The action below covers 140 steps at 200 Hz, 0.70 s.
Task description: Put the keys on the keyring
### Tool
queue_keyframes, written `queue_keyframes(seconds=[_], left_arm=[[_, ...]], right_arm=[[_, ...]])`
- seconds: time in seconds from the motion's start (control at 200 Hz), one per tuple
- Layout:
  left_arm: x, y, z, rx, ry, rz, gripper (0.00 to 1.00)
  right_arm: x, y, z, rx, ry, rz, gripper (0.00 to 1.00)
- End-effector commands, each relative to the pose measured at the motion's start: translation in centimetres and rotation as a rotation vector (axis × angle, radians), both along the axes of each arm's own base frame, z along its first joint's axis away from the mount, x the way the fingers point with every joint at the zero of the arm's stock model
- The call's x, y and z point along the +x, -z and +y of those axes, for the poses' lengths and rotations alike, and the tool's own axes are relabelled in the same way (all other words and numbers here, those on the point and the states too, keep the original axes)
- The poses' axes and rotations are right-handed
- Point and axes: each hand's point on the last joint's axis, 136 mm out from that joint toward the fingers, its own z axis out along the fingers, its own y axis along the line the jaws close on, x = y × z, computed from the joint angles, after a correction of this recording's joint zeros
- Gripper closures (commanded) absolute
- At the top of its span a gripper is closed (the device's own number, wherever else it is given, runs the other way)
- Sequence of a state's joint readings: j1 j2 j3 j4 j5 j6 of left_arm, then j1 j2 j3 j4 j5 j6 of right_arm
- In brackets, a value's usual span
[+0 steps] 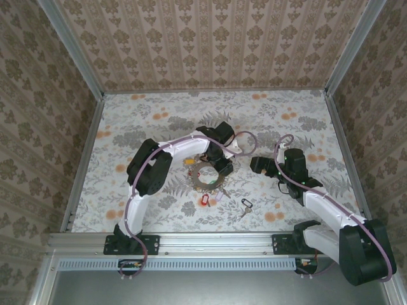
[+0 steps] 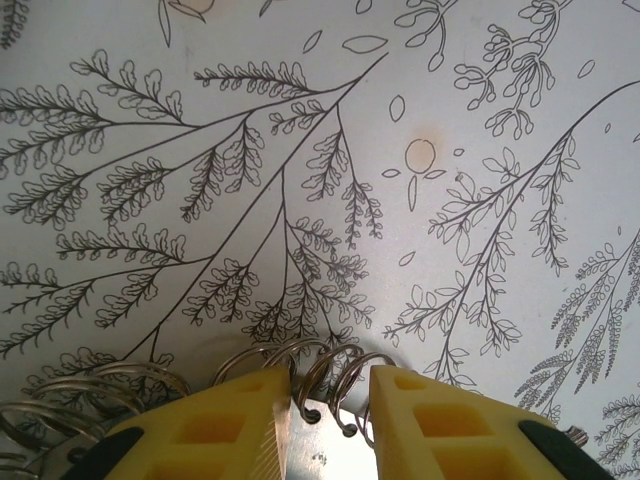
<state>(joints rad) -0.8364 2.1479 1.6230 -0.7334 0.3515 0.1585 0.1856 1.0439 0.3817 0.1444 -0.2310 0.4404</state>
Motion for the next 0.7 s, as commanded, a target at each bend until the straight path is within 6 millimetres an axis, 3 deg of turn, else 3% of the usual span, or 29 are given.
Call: queue_keyframes(seconds=[0.0,0.515,0.695], left_arm=[[0.3,0.5,0.3,0.024,0.020,-0.004,0.72],[-0.3,1.6,0.1,0.063,0.051,-0.014,0.70],[-0.7,1.8,0.1,0.077,0.062,-0.020,0.80]], right_arm=[[0.3,-0.9,-0.4,-0.020,0.009,-0.021,0.02],[0.2,-1.1,-0.7,-0.027,0.022,-0.033,0.02],[0.1,-1.2,-1.0,-0.031,0.028,-0.036,0.02]])
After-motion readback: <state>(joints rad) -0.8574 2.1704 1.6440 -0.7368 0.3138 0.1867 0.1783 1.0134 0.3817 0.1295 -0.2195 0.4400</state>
